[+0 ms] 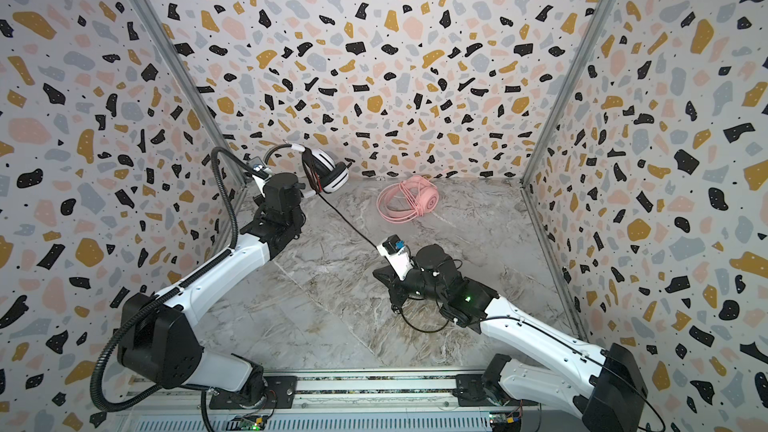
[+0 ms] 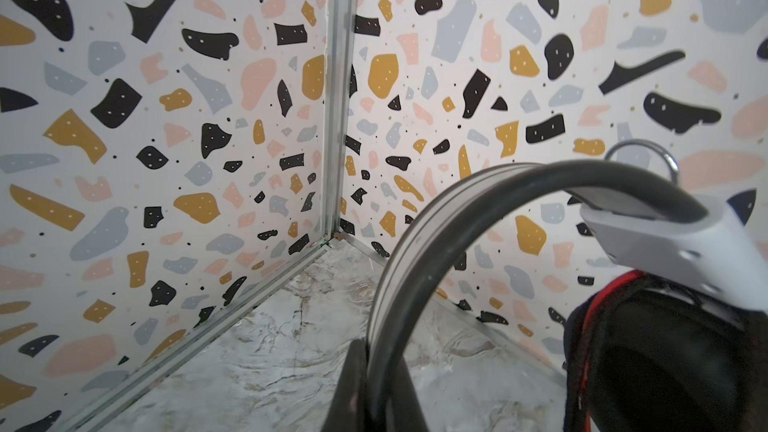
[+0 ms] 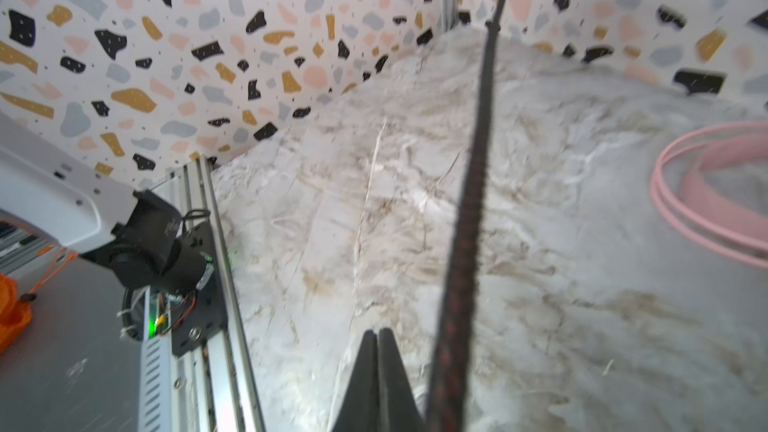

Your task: Wrap the headphones

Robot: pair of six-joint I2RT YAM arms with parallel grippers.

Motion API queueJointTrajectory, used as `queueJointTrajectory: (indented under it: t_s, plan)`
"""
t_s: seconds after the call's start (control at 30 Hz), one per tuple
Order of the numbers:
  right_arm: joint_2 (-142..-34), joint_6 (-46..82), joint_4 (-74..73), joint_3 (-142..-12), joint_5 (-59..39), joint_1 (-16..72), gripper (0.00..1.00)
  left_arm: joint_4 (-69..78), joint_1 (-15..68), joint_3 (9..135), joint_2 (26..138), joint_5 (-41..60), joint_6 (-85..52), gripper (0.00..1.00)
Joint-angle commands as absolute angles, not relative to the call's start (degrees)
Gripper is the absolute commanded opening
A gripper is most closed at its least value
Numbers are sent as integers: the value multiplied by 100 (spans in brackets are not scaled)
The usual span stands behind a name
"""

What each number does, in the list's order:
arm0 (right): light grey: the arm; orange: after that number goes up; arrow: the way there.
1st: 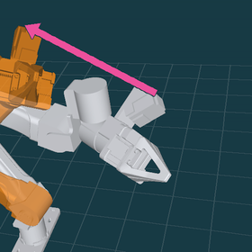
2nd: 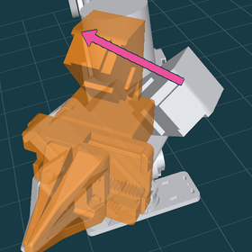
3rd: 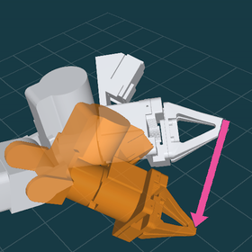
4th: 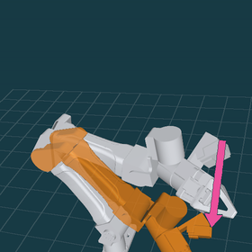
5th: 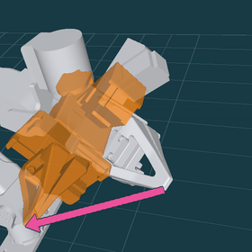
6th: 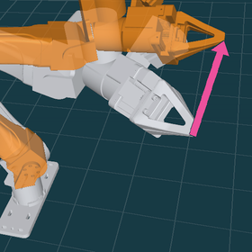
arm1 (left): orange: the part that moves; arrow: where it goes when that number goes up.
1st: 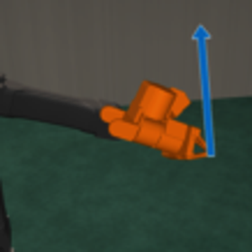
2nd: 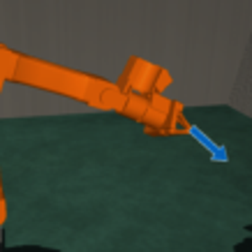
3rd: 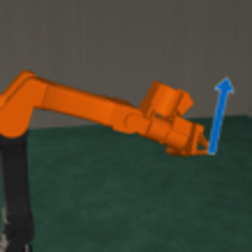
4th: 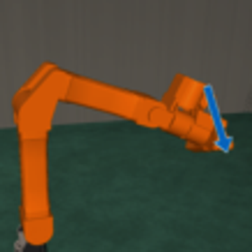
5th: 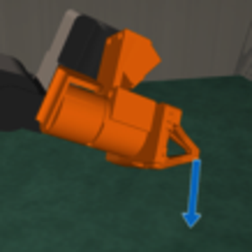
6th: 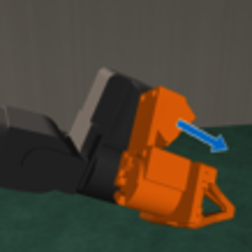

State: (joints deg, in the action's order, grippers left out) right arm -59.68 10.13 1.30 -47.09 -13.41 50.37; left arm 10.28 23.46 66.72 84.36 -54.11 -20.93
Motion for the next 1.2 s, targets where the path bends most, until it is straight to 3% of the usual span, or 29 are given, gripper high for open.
queueJointTrajectory:
  t_s: [0.0,0.4,1.17]
  plan:
    - [-5978,646,468,-5345,-823,5037,0,1863,2740,6484,8298,-5521,-1632,0]
    - [-6038,523,255,-6245,-769,4428,0,1644,3589,5565,7873,-4480,-613,0]
    - [-6521,561,-275,-6944,-1316,2659,0,772,3709,4281,6466,-1880,506,0]
